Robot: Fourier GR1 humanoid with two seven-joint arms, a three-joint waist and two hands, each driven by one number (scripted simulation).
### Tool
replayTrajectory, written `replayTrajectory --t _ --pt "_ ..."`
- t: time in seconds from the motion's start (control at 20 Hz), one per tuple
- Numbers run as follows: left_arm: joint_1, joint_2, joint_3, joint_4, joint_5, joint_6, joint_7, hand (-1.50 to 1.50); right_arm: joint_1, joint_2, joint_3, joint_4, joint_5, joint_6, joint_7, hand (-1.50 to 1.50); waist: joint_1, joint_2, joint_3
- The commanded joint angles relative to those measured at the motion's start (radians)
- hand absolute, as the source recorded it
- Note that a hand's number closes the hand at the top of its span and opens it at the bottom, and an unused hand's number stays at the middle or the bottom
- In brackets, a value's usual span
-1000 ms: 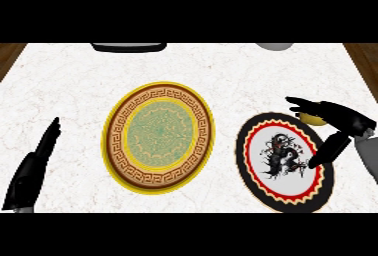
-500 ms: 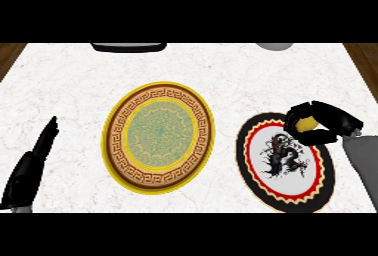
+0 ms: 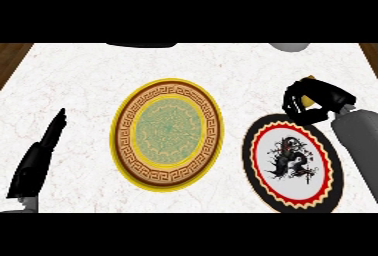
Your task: Pick the lemon from the plate and place it in the plate
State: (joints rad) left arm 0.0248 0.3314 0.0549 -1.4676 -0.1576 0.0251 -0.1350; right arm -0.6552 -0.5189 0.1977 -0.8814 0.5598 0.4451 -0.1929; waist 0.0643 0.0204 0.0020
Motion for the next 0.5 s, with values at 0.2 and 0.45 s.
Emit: replayTrajectory --t 0.2,0.45 --pt "0.03 -0.02 -0.023 -0.033 -0.008 -0.004 0.002 0.0 -0.162 -0.004 0.001 0.198 0.179 -0.35 -0.136 1.5 0.001 -0.003 0.001" --pt "0.006 -0.02 0.006 0.003 -0.023 0.025 0.002 0.0 -0.241 0.031 -0.073 0.297 0.159 -0.484 -0.237 1.5 -0.025 -0.008 0.0"
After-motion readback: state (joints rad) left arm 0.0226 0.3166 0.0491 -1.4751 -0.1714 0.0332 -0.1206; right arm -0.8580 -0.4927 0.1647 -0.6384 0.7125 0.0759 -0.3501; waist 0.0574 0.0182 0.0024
